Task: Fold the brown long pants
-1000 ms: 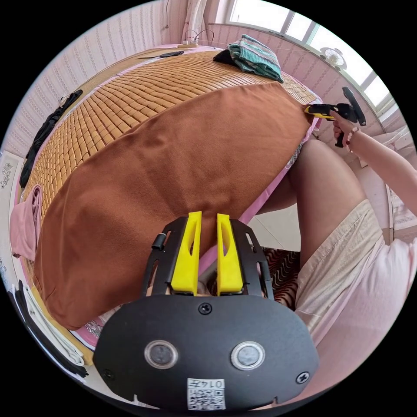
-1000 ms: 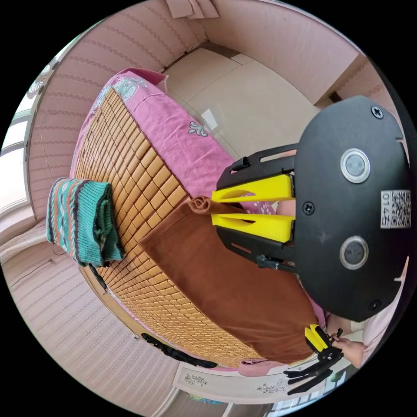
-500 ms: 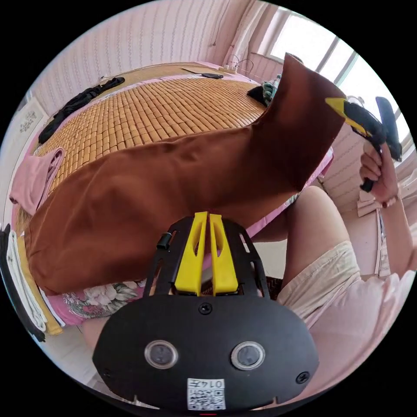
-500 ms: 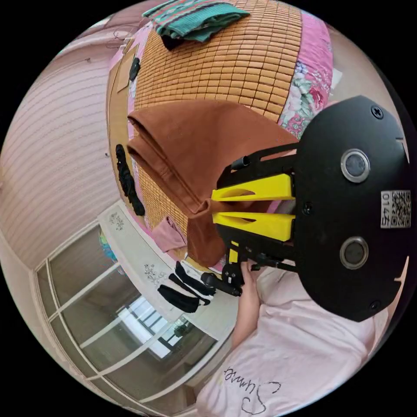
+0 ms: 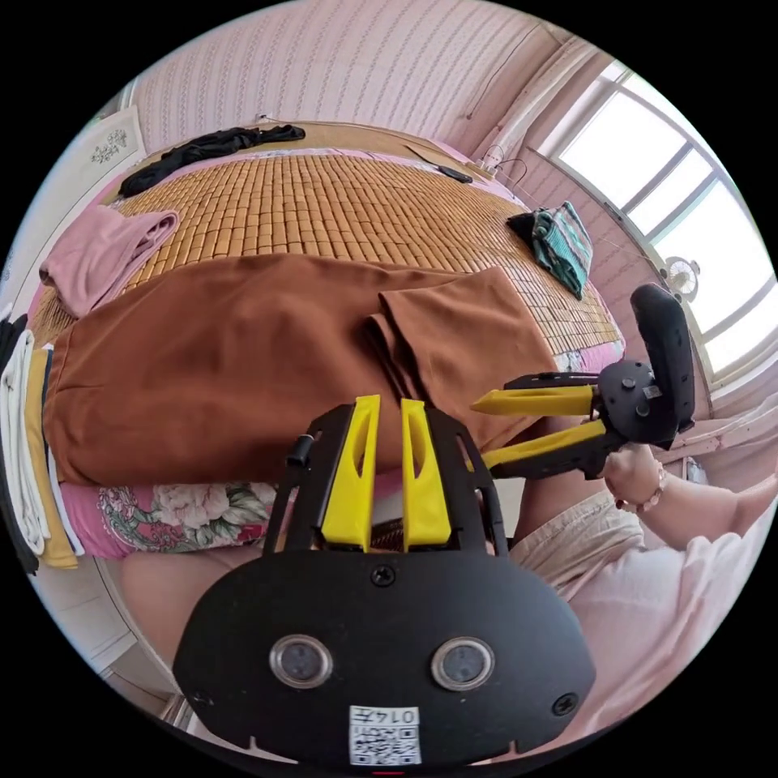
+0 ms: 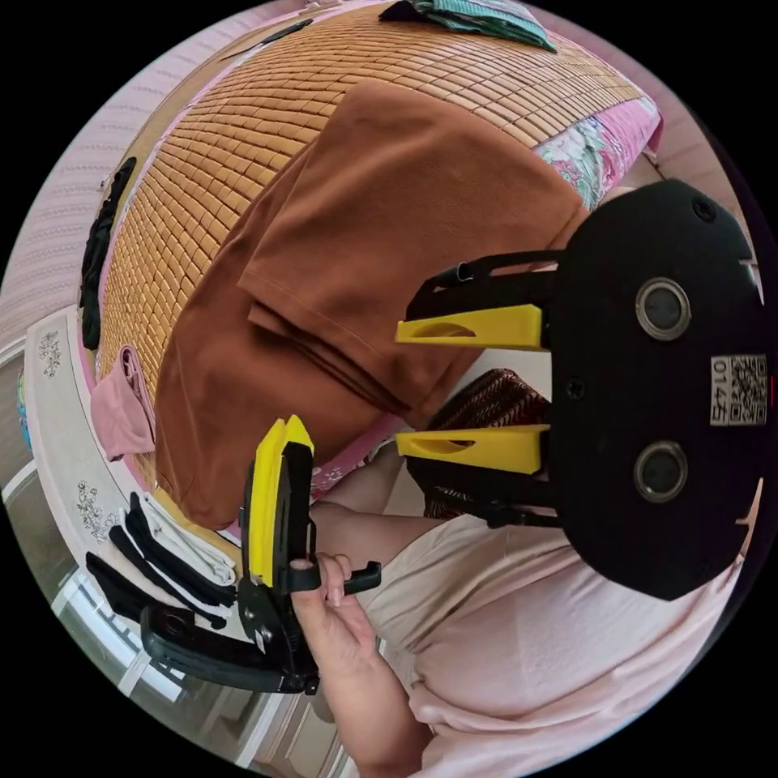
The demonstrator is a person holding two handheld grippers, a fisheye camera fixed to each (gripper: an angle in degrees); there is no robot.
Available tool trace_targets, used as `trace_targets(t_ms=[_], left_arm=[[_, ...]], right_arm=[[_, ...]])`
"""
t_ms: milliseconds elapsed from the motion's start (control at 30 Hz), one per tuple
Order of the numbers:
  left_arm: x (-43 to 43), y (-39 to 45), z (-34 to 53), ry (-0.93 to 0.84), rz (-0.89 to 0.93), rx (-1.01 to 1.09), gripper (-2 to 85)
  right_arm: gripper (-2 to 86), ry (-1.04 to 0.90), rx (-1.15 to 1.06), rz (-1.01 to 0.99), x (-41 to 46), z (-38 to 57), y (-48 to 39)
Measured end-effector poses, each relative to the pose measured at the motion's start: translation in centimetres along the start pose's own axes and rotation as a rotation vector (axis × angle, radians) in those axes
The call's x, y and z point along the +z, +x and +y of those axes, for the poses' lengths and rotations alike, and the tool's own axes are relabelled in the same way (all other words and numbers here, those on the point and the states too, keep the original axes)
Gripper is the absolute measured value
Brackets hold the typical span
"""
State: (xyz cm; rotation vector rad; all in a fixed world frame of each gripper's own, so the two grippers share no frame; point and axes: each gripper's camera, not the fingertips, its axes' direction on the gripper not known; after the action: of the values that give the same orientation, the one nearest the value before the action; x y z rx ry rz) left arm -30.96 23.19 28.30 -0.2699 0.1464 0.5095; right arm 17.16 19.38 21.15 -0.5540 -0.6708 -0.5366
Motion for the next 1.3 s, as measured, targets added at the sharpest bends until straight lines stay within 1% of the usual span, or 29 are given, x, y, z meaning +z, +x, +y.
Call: trace_targets(t_ms=[33, 67, 133, 167, 267, 333, 367, 433, 467, 500, 567, 667, 700, 767, 833, 933, 967, 1033, 1100, 1133, 1233, 1300], left_arm=[[0.3, 0.3, -0.5, 0.000, 0.001, 0.013, 6.3], [0.9, 0.6, -1.5, -0.005, 0.006, 0.032, 7.1], [2.1, 0.9, -2.8, -0.031, -0.001, 0.047, 8.3], [3.0, 1.0, -3.7, -0.060, -0.001, 0.043, 9.3], [4.4, 0.7, -4.9, -0.084, -0.006, 0.008, 10.9], [4.9, 0.3, -5.4, -0.101, 0.023, -0.034, 10.7], [5.1, 0.0, -5.6, -0.119, 0.048, -0.060, 10.2], [5.2, -0.5, -5.7, -0.151, 0.155, -0.061, 7.0], [4.8, -0.8, -5.7, -0.149, 0.222, -0.059, 3.6], [4.0, -1.0, -5.5, -0.115, 0.214, -0.071, 1.5], [3.0, -1.1, -5.0, -0.082, 0.191, -0.064, 0.8], [3.9, -1.4, -4.3, -0.126, 0.104, -0.106, 0.7], [4.9, -1.5, -4.3, -0.155, 0.074, -0.133, 1.2], [5.3, -1.3, -4.4, -0.152, 0.057, -0.132, 1.8], [5.2, -0.9, -4.9, -0.178, 0.036, -0.103, 2.7], [4.3, -0.4, -4.9, -0.166, -0.007, -0.073, 5.5], [4.0, -0.3, -4.9, -0.155, -0.041, -0.075, 6.7], [3.9, 0.0, -4.7, -0.155, -0.088, -0.062, 9.0], [4.4, 0.2, -4.6, -0.164, -0.070, -0.058, 9.6], [4.4, 0.1, -4.6, -0.160, -0.064, -0.064, 9.6], [4.4, 0.2, -4.7, -0.167, -0.033, -0.053, 9.0], [4.2, 0.5, -4.8, -0.177, -0.005, -0.025, 6.9]], right_arm=[[11.9, -0.053, 0.007, 0.060, 1.3, -0.6, -0.4], [10.2, -0.050, 0.005, 0.095, 1.6, -0.9, -0.8], [8.6, -0.065, -0.002, 0.054, 1.7, -1.4, -1.2], [5.9, -0.048, -0.013, 0.018, 1.3, -1.4, -1.4], [1.8, -0.002, -0.032, 0.026, 0.1, -0.9, -2.4], [1.1, 0.025, -0.054, 0.010, -0.7, -0.6, -3.2], [0.9, 0.046, -0.073, 0.006, -1.2, -0.3, -3.6], [0.6, 0.066, -0.096, 0.001, -1.7, 0.0, -4.2], [0.6, 0.072, -0.106, -0.020, -1.8, 0.0, -4.5], [0.6, 0.074, -0.107, -0.028, -1.8, 0.1, -4.6], [0.7, 0.075, -0.106, -0.087, -1.0, -0.3, -4.9], [1.1, 0.008, -0.094, -0.133, 1.9, -1.7, -5.3], [1.4, -0.014, -0.092, -0.119, 2.7, -2.0, -5.5], [2.6, -0.063, -0.087, -0.020, 5.0, -2.6, -6.5], [4.4, -0.048, -0.085, 0.033, 5.2, -2.6, -7.5], [13.6, -0.019, -0.087, 0.141, 5.0, -2.7, -9.3], [16.9, -0.037, -0.098, 0.179, 5.6, -2.9, -9.9], [17.8, -0.068, -0.105, 0.200, 7.0, -3.2, -10.4], [17.2, -0.072, -0.107, 0.288, 8.2, -3.3, -11.0], [15.9, -0.064, -0.132, 0.363, 8.7, -3.2, -11.7], [13.7, -0.097, -0.192, 0.471, 9.8, -3.3, -13.1], [12.6, -0.092, -0.191, 0.466, 9.7, -3.3, -13.0]])
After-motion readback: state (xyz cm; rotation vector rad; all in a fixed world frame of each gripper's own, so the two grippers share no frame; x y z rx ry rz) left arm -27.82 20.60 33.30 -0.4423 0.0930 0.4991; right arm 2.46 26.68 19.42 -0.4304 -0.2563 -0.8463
